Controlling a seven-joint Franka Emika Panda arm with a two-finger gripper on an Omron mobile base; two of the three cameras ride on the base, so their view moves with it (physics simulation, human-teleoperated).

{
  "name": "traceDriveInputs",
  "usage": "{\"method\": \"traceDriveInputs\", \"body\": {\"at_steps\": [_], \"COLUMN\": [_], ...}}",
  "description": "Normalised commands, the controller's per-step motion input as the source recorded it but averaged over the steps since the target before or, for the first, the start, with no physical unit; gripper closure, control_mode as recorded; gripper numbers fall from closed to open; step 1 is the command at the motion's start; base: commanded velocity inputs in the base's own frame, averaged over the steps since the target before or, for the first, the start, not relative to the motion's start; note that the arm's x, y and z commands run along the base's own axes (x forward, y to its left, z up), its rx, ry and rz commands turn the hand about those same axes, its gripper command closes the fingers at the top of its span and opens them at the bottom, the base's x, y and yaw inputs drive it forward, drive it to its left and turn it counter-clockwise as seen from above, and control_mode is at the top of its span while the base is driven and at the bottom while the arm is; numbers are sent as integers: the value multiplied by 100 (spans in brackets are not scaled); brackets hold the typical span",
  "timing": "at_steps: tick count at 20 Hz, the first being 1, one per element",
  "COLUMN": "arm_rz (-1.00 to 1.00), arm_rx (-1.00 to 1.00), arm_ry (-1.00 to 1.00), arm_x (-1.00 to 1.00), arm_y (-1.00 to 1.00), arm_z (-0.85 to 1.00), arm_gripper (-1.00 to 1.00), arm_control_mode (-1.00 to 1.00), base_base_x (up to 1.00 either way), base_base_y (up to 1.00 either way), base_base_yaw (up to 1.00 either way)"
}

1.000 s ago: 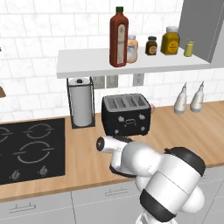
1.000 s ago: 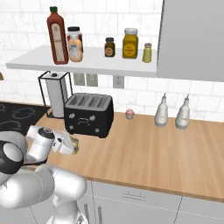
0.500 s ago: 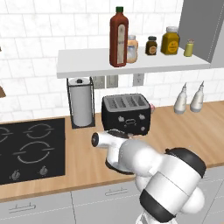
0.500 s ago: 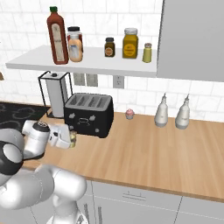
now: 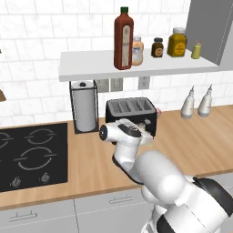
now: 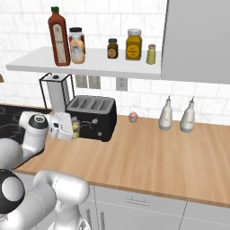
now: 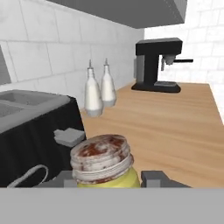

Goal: Put the shaker and condiment bottle from the counter next to their counterparts in the cabinet.

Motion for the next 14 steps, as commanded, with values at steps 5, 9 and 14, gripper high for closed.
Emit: {"method": "traceDriveInputs", "body": {"at_steps": [5, 9, 14], "arm_rz": [0, 0, 0], "arm_rx": [-10, -8, -2], "arm_ry": [-8, -8, -2], "arm_x": [-12, -8, 0], "arm_y": [-32, -35, -44], "arm_z": [99, 92, 85], "arm_gripper": [100, 100, 100], "arm_control_mode": [-100, -100, -100], "base_base_x": [0, 0, 0], "base_base_y": [0, 0, 0], "base_base_yaw": [0, 0, 0]}}
